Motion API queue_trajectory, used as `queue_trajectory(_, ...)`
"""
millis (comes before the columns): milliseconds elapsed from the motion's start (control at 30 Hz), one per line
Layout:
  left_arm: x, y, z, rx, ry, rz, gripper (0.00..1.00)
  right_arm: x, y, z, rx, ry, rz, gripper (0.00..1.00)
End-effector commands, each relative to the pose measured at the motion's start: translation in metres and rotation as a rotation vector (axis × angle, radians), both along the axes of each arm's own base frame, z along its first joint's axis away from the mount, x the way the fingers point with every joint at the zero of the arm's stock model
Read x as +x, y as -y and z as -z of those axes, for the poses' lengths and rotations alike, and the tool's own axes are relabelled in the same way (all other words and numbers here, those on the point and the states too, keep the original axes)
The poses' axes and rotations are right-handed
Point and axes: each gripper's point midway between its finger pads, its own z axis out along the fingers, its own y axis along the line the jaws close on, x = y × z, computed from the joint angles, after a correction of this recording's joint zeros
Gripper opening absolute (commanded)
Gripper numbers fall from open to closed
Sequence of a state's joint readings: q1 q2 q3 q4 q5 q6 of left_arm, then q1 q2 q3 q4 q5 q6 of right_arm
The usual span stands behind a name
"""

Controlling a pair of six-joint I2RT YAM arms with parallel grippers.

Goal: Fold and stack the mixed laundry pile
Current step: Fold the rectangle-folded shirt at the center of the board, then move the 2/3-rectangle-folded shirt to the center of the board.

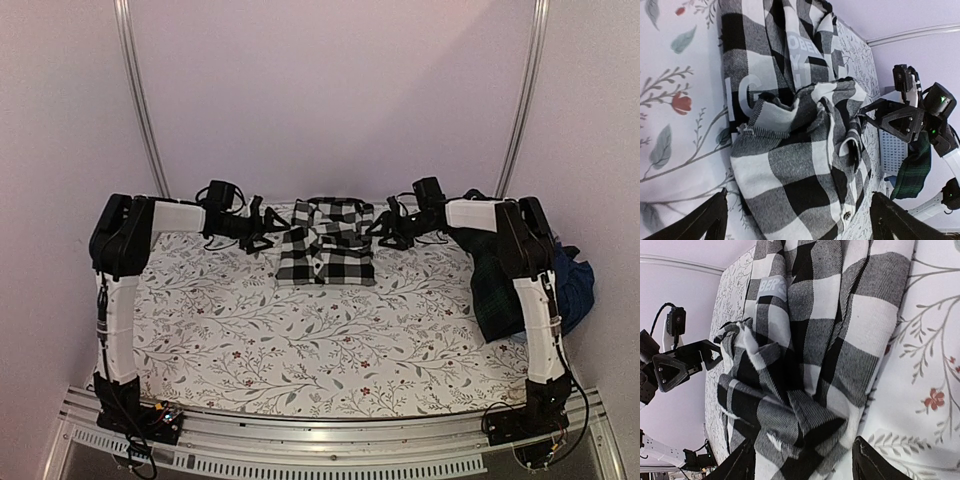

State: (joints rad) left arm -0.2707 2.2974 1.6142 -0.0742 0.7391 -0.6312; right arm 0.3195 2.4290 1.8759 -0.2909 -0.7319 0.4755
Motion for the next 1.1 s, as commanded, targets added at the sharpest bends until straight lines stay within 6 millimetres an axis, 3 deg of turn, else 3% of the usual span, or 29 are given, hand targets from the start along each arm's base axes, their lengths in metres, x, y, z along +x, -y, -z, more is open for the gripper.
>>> queue_trajectory(0, -0.015, -0.049, -0.033, 0.058, 0.071, -0.042, 1.00, -0.016, 0.019, -0.058, 0.011, 0.084, 0.002, 0.67)
queue_trajectory(100, -0.042, -0.051, -0.018, 0.074, 0.045, -0.002, 1.00, -0.046, 0.020, -0.044, 0.019, 0.027, -0.033, 0.67)
queue_trajectory(233, -0.071, -0.032, 0.001, 0.039, 0.022, 0.066, 1.00, -0.080, 0.003, -0.033, 0.045, -0.003, -0.097, 0.68)
queue_trajectory(300, -0.079, -0.018, 0.007, 0.032, 0.034, 0.099, 1.00, -0.090, -0.010, -0.031, 0.046, -0.004, -0.134, 0.68)
queue_trajectory(433, -0.091, 0.007, 0.020, 0.017, 0.039, 0.158, 0.96, -0.097, -0.026, -0.004, 0.024, -0.027, -0.172, 0.68)
queue_trajectory(567, -0.096, 0.024, 0.026, -0.019, 0.052, 0.196, 0.77, -0.100, -0.035, 0.016, 0.015, -0.041, -0.197, 0.60)
queue_trajectory(700, -0.100, 0.032, 0.039, -0.049, 0.010, 0.217, 0.39, -0.105, -0.038, 0.033, 0.021, -0.079, -0.216, 0.39)
queue_trajectory(767, -0.111, 0.032, 0.041, -0.058, -0.015, 0.228, 0.22, -0.113, -0.035, 0.044, 0.004, -0.111, -0.225, 0.28)
queue_trajectory(900, -0.148, 0.027, 0.038, -0.055, -0.062, 0.248, 0.01, -0.142, -0.029, 0.047, -0.004, -0.157, -0.260, 0.09)
queue_trajectory(1000, -0.187, 0.021, 0.029, -0.050, -0.104, 0.260, 0.00, -0.179, -0.026, 0.040, -0.012, -0.203, -0.306, 0.00)
queue_trajectory(1067, -0.219, 0.019, 0.025, -0.048, -0.136, 0.283, 0.00, -0.212, -0.021, 0.038, -0.020, -0.251, -0.344, 0.00)
